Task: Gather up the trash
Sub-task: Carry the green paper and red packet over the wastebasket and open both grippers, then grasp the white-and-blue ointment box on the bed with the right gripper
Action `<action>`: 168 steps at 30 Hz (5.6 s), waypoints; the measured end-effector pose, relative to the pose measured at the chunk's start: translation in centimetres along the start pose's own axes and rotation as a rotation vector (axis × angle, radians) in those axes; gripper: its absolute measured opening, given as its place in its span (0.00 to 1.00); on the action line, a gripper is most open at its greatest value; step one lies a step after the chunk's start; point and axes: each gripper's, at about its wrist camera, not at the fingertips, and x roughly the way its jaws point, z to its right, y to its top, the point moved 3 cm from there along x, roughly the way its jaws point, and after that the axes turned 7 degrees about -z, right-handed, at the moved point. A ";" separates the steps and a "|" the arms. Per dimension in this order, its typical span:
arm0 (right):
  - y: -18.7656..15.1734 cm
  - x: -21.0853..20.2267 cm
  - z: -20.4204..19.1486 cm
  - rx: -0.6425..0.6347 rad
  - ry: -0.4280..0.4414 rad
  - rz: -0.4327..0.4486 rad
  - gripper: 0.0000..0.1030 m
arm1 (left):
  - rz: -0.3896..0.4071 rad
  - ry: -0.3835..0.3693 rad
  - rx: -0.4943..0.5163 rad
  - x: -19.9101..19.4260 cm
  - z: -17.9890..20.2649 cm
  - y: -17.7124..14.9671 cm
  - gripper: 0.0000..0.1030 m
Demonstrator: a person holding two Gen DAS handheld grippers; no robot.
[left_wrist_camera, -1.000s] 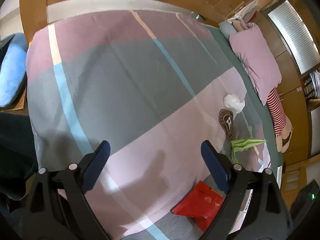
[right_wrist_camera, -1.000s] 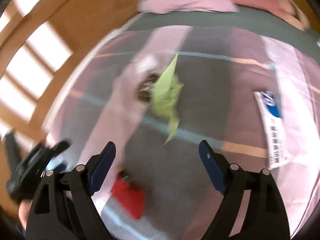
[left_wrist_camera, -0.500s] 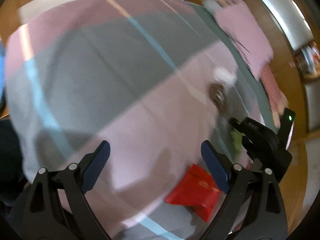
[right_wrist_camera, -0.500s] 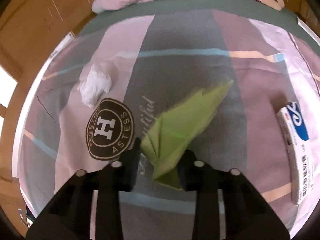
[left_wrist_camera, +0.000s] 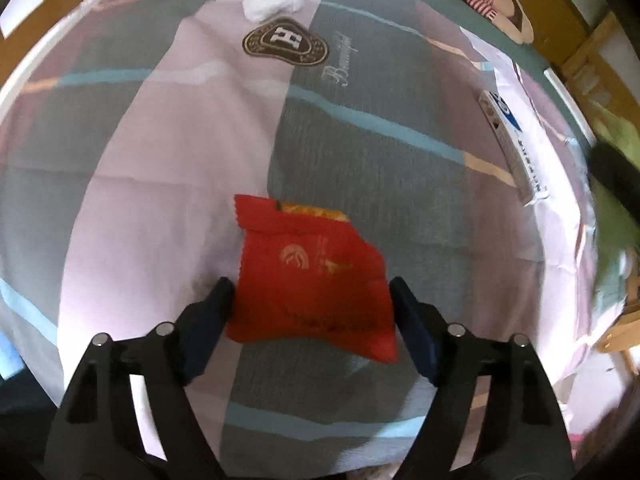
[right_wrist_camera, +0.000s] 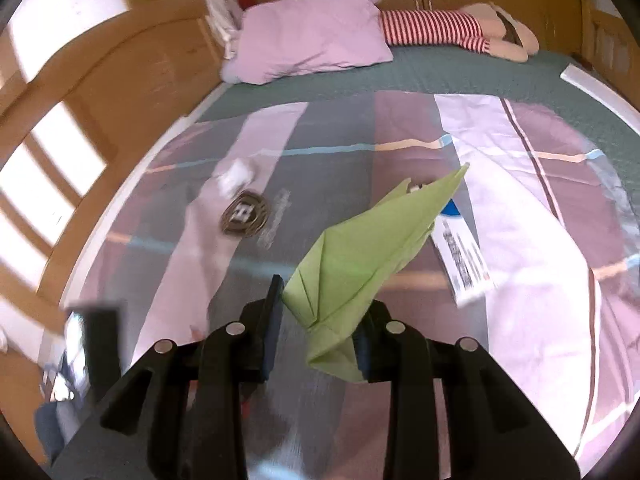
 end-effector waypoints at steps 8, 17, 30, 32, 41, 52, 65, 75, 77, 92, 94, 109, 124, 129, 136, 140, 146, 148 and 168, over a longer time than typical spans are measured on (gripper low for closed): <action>-6.1 -2.9 -1.6 -0.049 -0.059 0.019 0.31 | 0.064 0.015 0.000 -1.0 -1.0 0.0 0.41; -8.1 -3.5 -1.8 -0.017 -0.063 0.017 0.31 | 0.230 0.036 -0.010 -4.5 -0.6 -0.2 0.38; -9.1 -11.0 -2.3 -0.031 -0.046 0.119 0.31 | 0.416 -0.094 0.053 -9.2 0.4 -4.8 0.38; -10.1 -12.7 -2.0 -0.036 -0.052 0.137 0.31 | 0.433 -0.113 0.038 -10.0 0.4 -6.0 0.37; -13.8 -17.0 -0.4 -0.033 -0.055 0.145 0.31 | 0.624 -0.037 0.138 -19.2 3.6 -13.5 0.34; -17.1 -20.7 2.0 -0.015 -0.074 0.154 0.31 | 0.582 -0.174 0.202 -21.8 4.7 -16.7 0.34; -22.7 -20.4 2.7 -0.067 -0.008 -0.035 0.60 | 0.491 -0.312 0.350 -22.0 8.7 -20.8 0.34; -21.6 -25.9 7.6 0.143 -0.016 0.181 0.77 | 0.483 -0.296 0.474 -21.8 11.5 -23.4 0.34; -21.5 -26.5 8.4 0.187 -0.004 0.212 0.77 | 0.482 -0.296 0.504 -21.7 12.1 -23.8 0.34; -21.1 -25.8 8.6 0.215 0.024 0.208 0.78 | 0.440 -0.327 0.585 -21.2 13.5 -25.1 0.65; -21.1 -25.8 8.6 0.215 0.025 0.207 0.78 | 0.440 -0.328 0.587 -21.1 13.5 -25.1 0.69; -21.3 -24.7 9.2 0.271 0.023 0.192 0.78 | 0.117 -0.159 0.689 -14.5 15.7 -26.4 0.85; -21.3 -22.6 8.9 0.279 0.002 0.153 0.78 | 0.188 -0.148 0.544 -14.8 13.3 -24.5 0.88; -20.0 -22.1 7.6 0.261 -0.039 0.218 0.78 | 0.290 -0.162 0.398 -15.9 10.2 -22.2 0.88; -13.9 -18.5 6.9 0.187 -0.183 0.269 0.97 | 0.488 -0.078 0.255 -17.7 4.9 -18.2 0.88; -9.2 -12.2 7.7 0.223 -0.086 0.128 0.97 | 0.465 -0.088 0.104 -17.1 -0.2 -15.3 0.72; -3.7 -2.8 8.6 0.267 -0.109 0.015 0.97 | 0.435 -0.115 -0.050 -16.0 -6.0 -11.1 0.69; -2.1 -0.4 8.6 0.245 -0.158 -0.006 0.96 | 0.445 -0.111 -0.073 -16.1 -7.4 -9.0 0.69; 0.5 10.8 4.4 0.008 0.008 -0.363 0.52 | 0.369 -0.136 -0.513 -9.1 -11.5 -1.5 0.86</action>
